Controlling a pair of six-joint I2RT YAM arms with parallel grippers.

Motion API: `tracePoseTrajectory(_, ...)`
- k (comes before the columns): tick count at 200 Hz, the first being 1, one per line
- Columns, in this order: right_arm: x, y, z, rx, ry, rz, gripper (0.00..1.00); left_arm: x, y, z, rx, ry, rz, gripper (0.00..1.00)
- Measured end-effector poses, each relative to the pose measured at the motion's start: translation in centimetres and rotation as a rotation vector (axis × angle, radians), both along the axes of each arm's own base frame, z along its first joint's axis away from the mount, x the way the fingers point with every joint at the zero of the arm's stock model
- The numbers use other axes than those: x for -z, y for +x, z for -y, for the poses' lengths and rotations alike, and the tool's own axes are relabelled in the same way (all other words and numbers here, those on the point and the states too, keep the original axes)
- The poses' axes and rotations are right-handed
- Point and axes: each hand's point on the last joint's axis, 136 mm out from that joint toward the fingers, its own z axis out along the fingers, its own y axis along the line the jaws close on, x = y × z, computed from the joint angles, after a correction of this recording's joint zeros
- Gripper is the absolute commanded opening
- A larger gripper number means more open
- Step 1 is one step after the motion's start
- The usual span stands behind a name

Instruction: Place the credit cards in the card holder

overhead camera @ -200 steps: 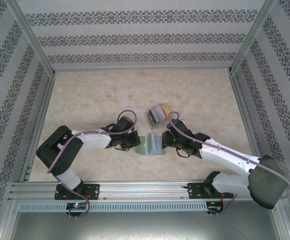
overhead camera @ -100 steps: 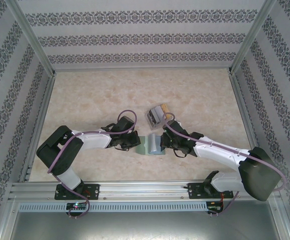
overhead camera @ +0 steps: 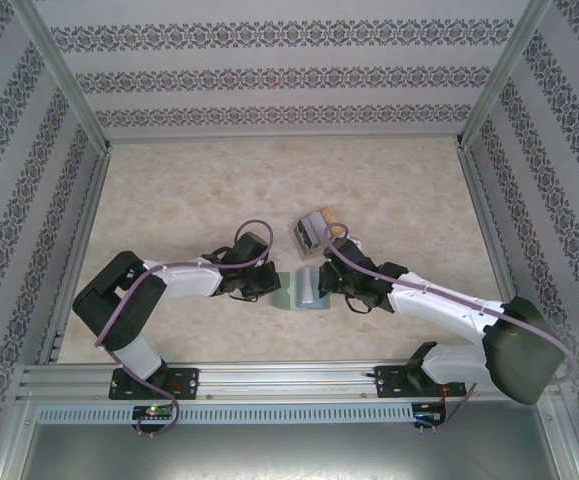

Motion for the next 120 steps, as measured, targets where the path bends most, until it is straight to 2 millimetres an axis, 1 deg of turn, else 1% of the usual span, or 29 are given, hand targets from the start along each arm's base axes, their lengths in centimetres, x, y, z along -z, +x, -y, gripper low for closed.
tracePoseTrajectory(30,1.1,-0.2,0.1,-0.003,-0.032,-0.026,0.0,0.0,0.0,0.0,0.0,0.0,0.0,0.0)
tracePoseTrajectory(61,1.6,-0.1,-0.3,-0.009,-0.042,-0.036,0.0,0.0,0.0,0.0,0.0,0.0,0.0,0.0)
tracePoseTrajectory(120,1.5,0.8,-2.8,-0.04,-0.014,-0.029,0.0,0.0,0.0,0.0,0.0,0.0,0.0,0.0)
